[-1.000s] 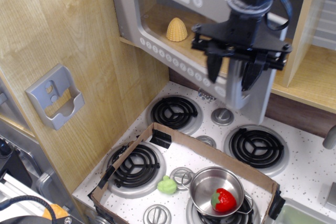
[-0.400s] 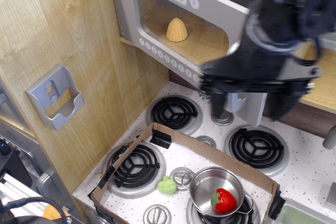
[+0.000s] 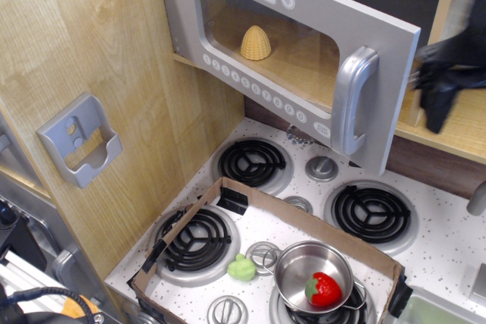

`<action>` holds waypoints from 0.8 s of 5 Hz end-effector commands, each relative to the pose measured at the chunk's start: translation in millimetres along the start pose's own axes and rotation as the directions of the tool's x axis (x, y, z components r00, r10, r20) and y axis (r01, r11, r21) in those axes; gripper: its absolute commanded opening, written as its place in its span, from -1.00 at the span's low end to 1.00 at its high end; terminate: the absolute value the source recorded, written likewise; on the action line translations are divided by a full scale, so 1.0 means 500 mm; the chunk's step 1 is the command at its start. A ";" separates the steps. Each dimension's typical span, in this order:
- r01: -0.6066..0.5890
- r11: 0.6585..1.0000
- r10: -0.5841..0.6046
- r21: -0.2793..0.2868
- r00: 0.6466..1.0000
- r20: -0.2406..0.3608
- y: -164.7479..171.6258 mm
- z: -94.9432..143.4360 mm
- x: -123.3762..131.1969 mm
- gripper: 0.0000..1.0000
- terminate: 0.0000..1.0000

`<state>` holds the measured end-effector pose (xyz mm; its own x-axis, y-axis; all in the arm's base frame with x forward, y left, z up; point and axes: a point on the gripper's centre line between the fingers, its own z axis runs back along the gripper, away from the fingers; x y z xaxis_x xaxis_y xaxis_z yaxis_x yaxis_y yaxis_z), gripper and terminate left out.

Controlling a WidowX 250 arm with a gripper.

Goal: Open microwave

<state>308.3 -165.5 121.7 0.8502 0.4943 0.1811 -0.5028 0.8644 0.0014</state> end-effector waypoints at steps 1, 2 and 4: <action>0.152 0.984 -0.150 -0.095 0.988 0.023 -0.139 0.040 0.039 1.00 -1.00; 0.293 0.953 -0.286 -0.078 0.954 0.091 -0.142 0.035 0.081 1.00 -1.00; 0.421 0.906 -0.404 -0.055 0.895 0.190 -0.046 -0.001 0.146 1.00 -1.00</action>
<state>385.6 -140.5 117.5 0.9462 0.0620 0.3175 -0.0767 0.9965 0.0340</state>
